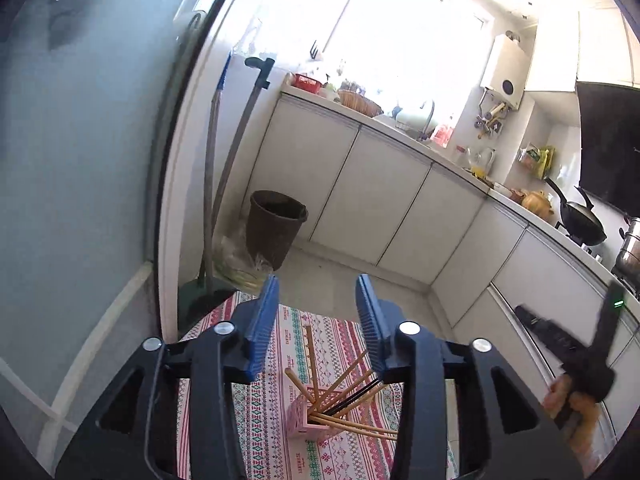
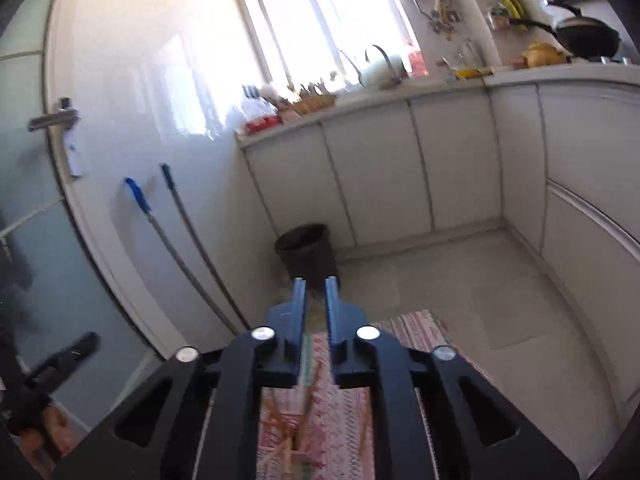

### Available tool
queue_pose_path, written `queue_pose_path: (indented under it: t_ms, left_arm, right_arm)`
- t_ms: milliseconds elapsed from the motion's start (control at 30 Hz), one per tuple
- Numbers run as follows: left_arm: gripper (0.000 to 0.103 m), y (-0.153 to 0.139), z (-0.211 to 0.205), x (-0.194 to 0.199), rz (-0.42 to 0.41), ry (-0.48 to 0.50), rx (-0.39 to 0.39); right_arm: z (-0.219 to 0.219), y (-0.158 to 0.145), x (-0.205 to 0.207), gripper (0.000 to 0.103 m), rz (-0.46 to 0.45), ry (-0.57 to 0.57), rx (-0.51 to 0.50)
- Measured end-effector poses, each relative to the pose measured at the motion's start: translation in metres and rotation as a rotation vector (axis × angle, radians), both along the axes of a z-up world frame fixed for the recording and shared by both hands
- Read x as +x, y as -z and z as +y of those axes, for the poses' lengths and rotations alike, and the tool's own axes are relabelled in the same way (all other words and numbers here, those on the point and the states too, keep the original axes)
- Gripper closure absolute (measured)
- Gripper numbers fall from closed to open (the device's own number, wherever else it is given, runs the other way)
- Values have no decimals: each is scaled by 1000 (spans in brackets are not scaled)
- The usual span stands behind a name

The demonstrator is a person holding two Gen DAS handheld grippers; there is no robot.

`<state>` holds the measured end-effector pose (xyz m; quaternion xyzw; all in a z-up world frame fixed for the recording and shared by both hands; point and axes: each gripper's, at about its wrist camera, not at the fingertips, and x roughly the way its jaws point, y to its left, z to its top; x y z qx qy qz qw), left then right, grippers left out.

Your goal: Organize utensils

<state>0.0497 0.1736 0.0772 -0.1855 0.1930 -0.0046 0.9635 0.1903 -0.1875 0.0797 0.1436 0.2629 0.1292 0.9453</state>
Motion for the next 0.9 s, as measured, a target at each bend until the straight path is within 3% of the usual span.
queue_pose_path:
  t_ms: [33, 167, 300, 633, 667, 700, 733, 900]
  left_arm:
    - [60, -1, 2, -3, -5, -5, -6]
    - [53, 6, 6, -1, 19, -23, -14]
    - [48, 18, 5, 17, 60, -51, -3]
    - [48, 57, 4, 55, 181, -93, 68]
    - [48, 59, 4, 57, 188, -98, 75]
    - [48, 60, 4, 58, 193, -100, 79]
    - [48, 62, 3, 59, 199, -103, 84]
    - [48, 61, 3, 57, 209, -103, 85]
  right_arm:
    - [-9, 27, 24, 56, 108, 7, -9]
    - [-37, 141, 106, 56, 505, -8, 83]
    - [-34, 213, 165, 56, 648, 14, 74]
    - [37, 300, 272, 55, 731, 5, -132]
    - [46, 305, 274, 60, 729, 0, -182]
    - [59, 304, 273, 88, 685, -12, -279]
    - [68, 304, 271, 95, 659, -13, -347]
    - [61, 297, 261, 98, 627, -14, -301]
